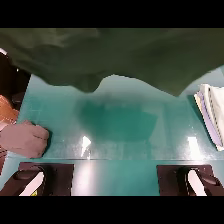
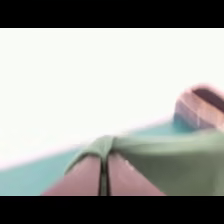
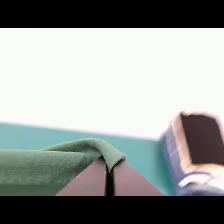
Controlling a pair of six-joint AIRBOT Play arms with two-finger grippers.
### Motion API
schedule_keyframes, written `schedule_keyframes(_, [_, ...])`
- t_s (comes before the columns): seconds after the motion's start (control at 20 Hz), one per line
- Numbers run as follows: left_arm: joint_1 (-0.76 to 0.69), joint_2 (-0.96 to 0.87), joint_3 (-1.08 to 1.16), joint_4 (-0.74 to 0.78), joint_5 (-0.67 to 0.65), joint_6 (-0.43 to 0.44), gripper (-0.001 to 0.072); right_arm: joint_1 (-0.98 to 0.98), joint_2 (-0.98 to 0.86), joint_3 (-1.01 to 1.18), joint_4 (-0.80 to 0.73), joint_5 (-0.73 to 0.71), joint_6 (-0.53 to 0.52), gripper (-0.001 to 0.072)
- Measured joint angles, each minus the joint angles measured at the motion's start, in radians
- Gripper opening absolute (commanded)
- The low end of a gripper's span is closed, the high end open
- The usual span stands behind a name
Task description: Fold the shirts.
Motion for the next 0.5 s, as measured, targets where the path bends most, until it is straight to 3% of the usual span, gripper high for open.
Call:
schedule_keyframes(0.25, [0.0,0.009,0.105,-0.056,0.023,-0.045,0.0021,0.0,-0.08,0.222,-0.1,0.166,0.05,0.0016])
schedule_keyframes(0.5, [-0.001,-0.051,-0.06,-0.032,-0.011,-0.057,0.0022,0.006,-0.269,0.252,-0.113,0.362,0.085,0.0016])
